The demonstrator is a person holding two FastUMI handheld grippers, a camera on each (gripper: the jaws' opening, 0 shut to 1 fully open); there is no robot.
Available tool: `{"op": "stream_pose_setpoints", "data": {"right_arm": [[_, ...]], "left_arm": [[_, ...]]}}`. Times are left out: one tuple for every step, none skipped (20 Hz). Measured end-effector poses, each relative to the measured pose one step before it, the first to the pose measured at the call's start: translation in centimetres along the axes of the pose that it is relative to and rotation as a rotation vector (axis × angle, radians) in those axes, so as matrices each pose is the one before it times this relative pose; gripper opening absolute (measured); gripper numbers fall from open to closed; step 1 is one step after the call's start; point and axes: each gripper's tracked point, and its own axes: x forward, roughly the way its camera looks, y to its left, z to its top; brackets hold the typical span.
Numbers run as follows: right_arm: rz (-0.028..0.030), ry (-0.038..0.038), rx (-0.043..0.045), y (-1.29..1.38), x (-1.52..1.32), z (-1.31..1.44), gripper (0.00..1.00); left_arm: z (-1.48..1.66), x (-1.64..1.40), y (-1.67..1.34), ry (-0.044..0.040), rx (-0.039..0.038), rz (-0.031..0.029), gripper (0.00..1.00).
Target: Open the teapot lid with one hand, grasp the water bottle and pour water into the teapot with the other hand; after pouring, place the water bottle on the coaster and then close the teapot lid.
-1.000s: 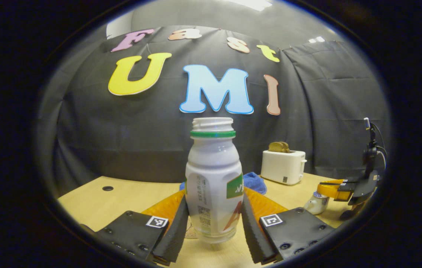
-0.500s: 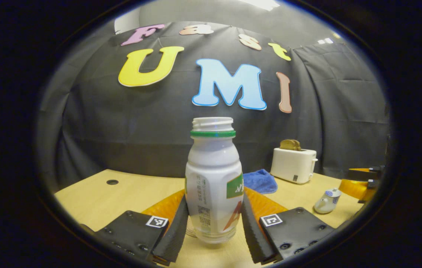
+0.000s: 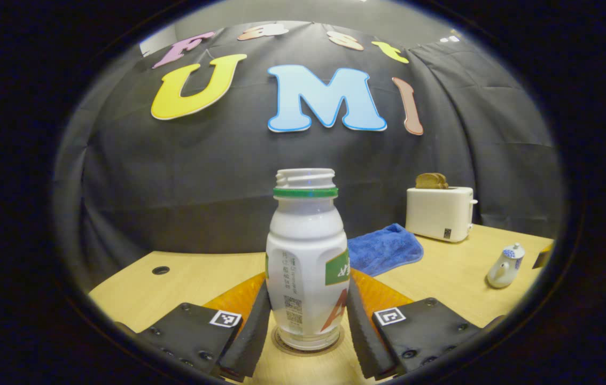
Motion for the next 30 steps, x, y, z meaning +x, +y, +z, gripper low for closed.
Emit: {"op": "stream_pose_setpoints", "data": {"right_arm": [[-0.00793,-0.00254,0.00445,-0.239,-0.011,0.033,0.98],[-0.00239,-0.00049,0.00689,-0.091,-0.030,0.066,0.98],[0.00049,0.00206,0.00635,-0.016,0.112,-0.168,0.98],[0.00162,0.00778,0.00337,0.026,0.138,-0.211,0.98],[0.00014,0.00718,-0.00013,-0.003,0.017,-0.180,0.98],[0.00256,-0.00236,0.00208,0.033,-0.075,0.113,0.98],[-0.00048,0.00052,-0.00034,0.014,0.066,-0.008,0.98],[0.00127,-0.00010,0.00050,0.042,0.035,0.039,0.98],[0.00070,0.00030,0.00047,-0.020,0.038,-0.134,0.98],[0.00094,0.00042,0.00110,-0.013,-0.002,0.042,0.98],[0.00044,-0.00032,0.00079,0.032,-0.035,0.008,0.98],[0.00027,-0.00020,0.00039,0.021,0.009,0.049,0.98],[0.00021,0.00037,0.00118,-0.010,0.024,-0.069,0.98],[0.00923,-0.00007,0.00289,0.166,-0.028,0.035,0.98],[0.00957,-0.00027,0.00576,0.260,0.003,-0.079,0.98],[0.00078,0.00004,-0.00023,0.006,-0.029,-0.017,0.98],[0.00050,0.00040,-0.00036,-0.061,-0.042,0.023,0.98],[-0.00026,-0.00138,0.00001,0.028,0.003,0.030,0.98],[0.00012,0.00006,-0.00003,0.015,-0.019,0.015,0.98],[0.00123,0.00014,0.00006,0.002,0.009,0.004,0.98],[0.00088,-0.00054,0.00093,0.060,0.029,-0.036,0.98],[-0.00041,-0.00085,0.00103,-0.038,0.019,0.035,0.98],[0.00042,0.00021,0.00044,-0.031,-0.012,-0.045,0.98],[0.00043,-0.00096,-0.00033,0.016,-0.006,0.061,0.98],[0.00092,-0.00067,-0.00134,0.034,0.009,0.017,0.98],[0.00188,-0.00042,-0.00036,0.019,0.010,0.018,0.98],[0.00041,-0.00118,0.00208,0.012,-0.052,-0.005,0.98],[0.00074,0.00005,0.00235,-0.070,0.068,-0.005,0.98],[-0.00265,-0.00062,0.00143,-0.054,-0.052,-0.074,0.98],[-0.00414,-0.00081,-0.00144,-0.136,0.004,0.104,0.98]], "left_arm": [[-0.284,0.619,0.068,0.00433,-0.00414,0.00463,0.77],[-0.225,0.488,-0.038,0.00566,-0.00176,-0.00204,0.75],[-0.286,0.396,0.068,0.00783,-0.00049,0.00079,0.75],[-0.150,0.064,0.090,0.00204,-0.00203,0.00291,0.76],[0.133,0.053,-0.089,-0.00561,-0.00416,-0.00087,0.76],[-0.018,0.034,0.241,0.00070,-0.00186,0.00472,0.76],[-0.110,-0.051,0.019,0.00117,-0.00386,0.00240,0.70],[0.073,-0.112,0.025,0.00242,0.00129,0.00119,0.70],[-0.083,-0.078,0.247,0.00234,0.00236,0.00830,0.70],[-0.081,-0.056,0.046,0.00565,-0.00062,-0.00022,0.70],[0.082,-0.046,0.054,-0.00278,-0.00669,-0.00055,0.82],[-0.033,-0.026,-0.020,0.00267,-0.00214,-0.00232,0.82],[-0.015,0.002,0.112,-0.00180,-0.00292,0.00537,0.82],[-0.017,0.053,0.224,-0.00261,0.00214,0.00946,0.82],[-0.070,-0.101,0.004,0.00195,0.01390,0.01240,0.84],[0.124,-0.279,0.353,-0.00143,0.00790,0.01784,0.87],[0.063,-0.051,0.035,-0.00640,-0.00490,0.00016,0.94],[0.195,-0.090,-0.194,-0.00329,-0.01091,-0.01093,1.00],[-0.027,-0.306,-0.357,0.00017,-0.01138,-0.00981,1.00],[0.064,-0.118,0.064,-0.00007,-0.00384,0.00312,1.00],[-0.009,-0.118,0.258,0.00165,0.00113,0.01003,1.00],[-0.146,-0.248,0.052,0.00592,0.00320,0.00516,0.91],[-0.116,-0.351,-0.080,0.00308,0.00021,0.00180,1.00],[0.258,-0.305,0.087,-0.00914,-0.00456,0.00173,1.00],[0.440,-0.366,-0.045,-0.00886,-0.00390,-0.00265,1.00],[0.383,-0.277,0.134,-0.01084,-0.00345,0.00727,0.97],[0.230,-0.291,-0.023,-0.00553,-0.00613,-0.00044,0.97],[0.193,-0.369,-0.085,-0.00610,-0.00842,0.00068,1.00],[0.162,-0.491,0.055,0.00215,-0.00625,0.00140,0.98],[-0.159,-0.542,-0.032,0.00345,-0.00185,0.00208,0.97]]}}
